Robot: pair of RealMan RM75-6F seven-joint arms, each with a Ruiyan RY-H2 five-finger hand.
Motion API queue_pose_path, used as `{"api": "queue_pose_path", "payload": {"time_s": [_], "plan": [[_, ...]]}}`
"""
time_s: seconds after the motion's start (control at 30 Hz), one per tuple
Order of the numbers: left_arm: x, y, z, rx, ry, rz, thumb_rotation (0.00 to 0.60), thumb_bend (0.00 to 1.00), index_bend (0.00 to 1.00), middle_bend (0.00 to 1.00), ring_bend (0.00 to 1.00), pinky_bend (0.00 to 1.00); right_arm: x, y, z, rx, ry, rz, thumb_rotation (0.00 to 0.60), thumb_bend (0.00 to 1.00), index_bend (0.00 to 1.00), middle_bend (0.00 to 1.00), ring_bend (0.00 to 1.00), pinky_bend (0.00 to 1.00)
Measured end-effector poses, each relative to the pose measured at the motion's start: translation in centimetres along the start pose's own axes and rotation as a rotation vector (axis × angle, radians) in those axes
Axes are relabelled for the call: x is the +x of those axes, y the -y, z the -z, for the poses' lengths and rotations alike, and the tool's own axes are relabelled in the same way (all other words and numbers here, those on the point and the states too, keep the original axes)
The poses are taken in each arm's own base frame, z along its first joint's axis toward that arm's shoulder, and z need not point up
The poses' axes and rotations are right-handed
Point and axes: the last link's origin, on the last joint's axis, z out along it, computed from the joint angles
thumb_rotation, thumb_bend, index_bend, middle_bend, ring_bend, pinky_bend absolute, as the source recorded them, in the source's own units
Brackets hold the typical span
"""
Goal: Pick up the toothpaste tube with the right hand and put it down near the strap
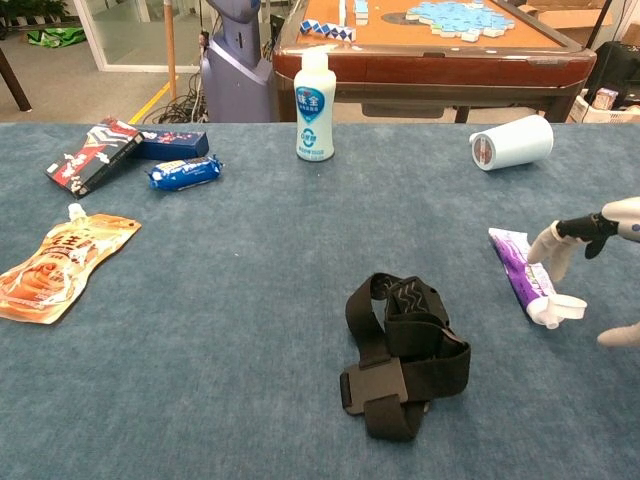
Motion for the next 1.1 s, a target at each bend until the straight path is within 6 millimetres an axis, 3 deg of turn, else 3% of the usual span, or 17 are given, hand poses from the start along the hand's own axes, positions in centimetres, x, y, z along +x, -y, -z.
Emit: {"api": "queue_pose_path", "payload": {"time_s": [0.23,0.4,0.77,1.1], "plan": [[0.2,0.2,0.2,0.008,-0.007,0.0,0.6,0.29,0.0,0.0,0.0,0.04,1.2,-1.9,-1.0,-0.034,-0.057,0.123,0.6,0.13,0.25,0.35,0.21,0.25],[0.2,0.1,0.2,0.007,-0.008,0.001,0.6,0.29,0.0,0.0,0.0,0.04,1.4,-3.5,-2.3,-0.07,-0.086,0.224,0.6,0.0,0.25,0.33,0.21,0.25],[0.5,0.2,0.4,0.012,-0.012,-0.003,0.6,0.29,0.0,0.0,0.0,0.04,0.2,-3.2,-4.8,-0.068,-0.168,0.305,0.6,0.0,0.25,0.31,0.21,0.25],[0.5,0.3,0.5,0.013,-0.012,-0.002,0.6,0.29,0.0,0.0,0.0,0.04,-1.2,-2.7,-5.4,-0.032,-0.144,0.387,0.6,0.0,0.25,0.29,0.2,0.25]]}}
